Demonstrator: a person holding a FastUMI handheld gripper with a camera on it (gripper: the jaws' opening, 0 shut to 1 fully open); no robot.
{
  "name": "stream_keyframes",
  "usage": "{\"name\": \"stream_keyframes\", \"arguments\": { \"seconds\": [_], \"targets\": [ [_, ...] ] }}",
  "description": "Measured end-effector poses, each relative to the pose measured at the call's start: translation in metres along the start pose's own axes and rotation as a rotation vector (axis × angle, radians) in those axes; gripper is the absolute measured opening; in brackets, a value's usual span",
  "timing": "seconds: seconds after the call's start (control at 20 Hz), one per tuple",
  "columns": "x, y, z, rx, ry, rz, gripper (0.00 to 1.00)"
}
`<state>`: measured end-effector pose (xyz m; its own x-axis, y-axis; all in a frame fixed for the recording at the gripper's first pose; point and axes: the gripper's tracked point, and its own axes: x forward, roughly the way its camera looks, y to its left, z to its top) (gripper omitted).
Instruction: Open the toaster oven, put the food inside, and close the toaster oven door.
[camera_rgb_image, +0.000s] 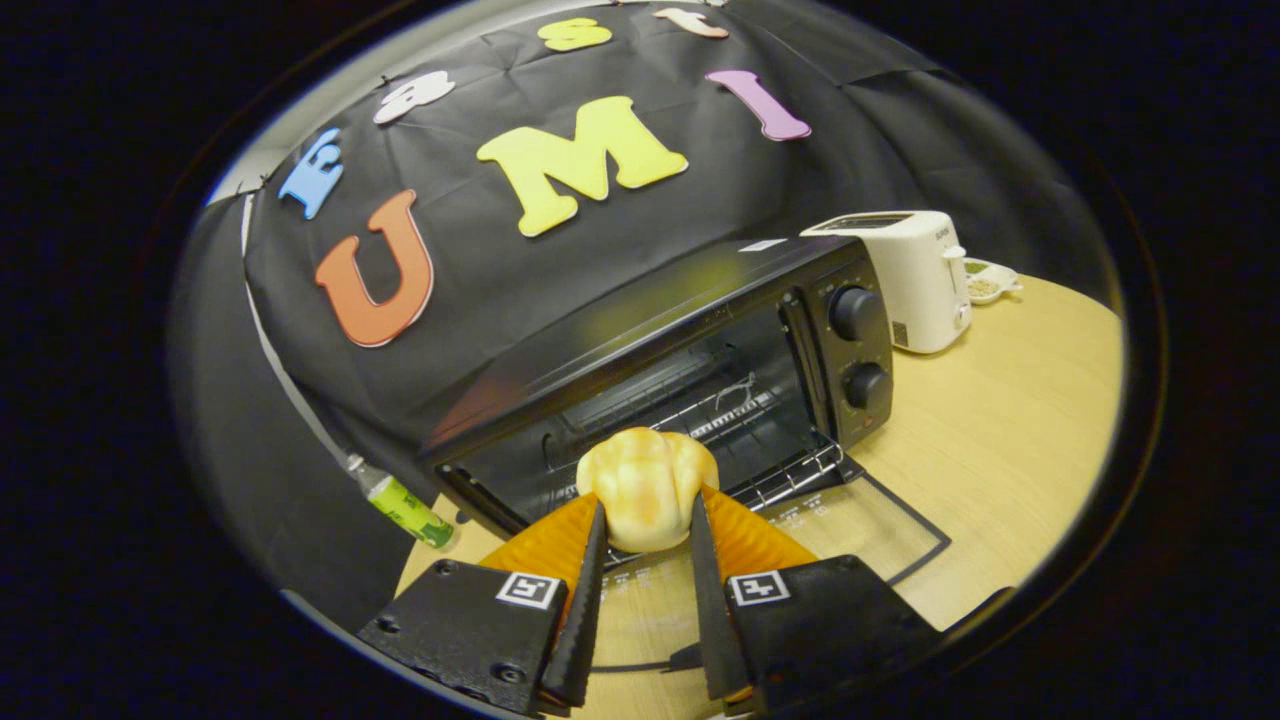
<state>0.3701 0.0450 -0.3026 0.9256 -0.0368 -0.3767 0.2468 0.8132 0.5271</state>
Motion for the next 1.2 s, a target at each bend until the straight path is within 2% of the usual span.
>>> {"name": "stream_keyframes", "arguments": {
  "seconds": [0.2, 0.3, 0.45, 0.55, 0.7, 1.0, 1.2],
  "targets": [
    [0.036, -0.001, 0.001, -0.049, 0.012, -0.056, 0.48],
    [0.045, 0.002, -0.002, -0.057, 0.027, -0.067, 0.52],
    [0.054, 0.003, -0.014, -0.069, 0.05, -0.074, 0.69],
    [0.054, 0.007, -0.011, -0.07, 0.032, -0.067, 0.77],
    [0.047, 0.017, -0.012, -0.101, 0.042, -0.038, 0.98],
    [0.008, 0.03, -0.011, -0.2, -0.007, -0.003, 0.98],
    [-0.044, 0.041, -0.028, -0.27, 0.011, 0.086, 0.99]
  ]
}}
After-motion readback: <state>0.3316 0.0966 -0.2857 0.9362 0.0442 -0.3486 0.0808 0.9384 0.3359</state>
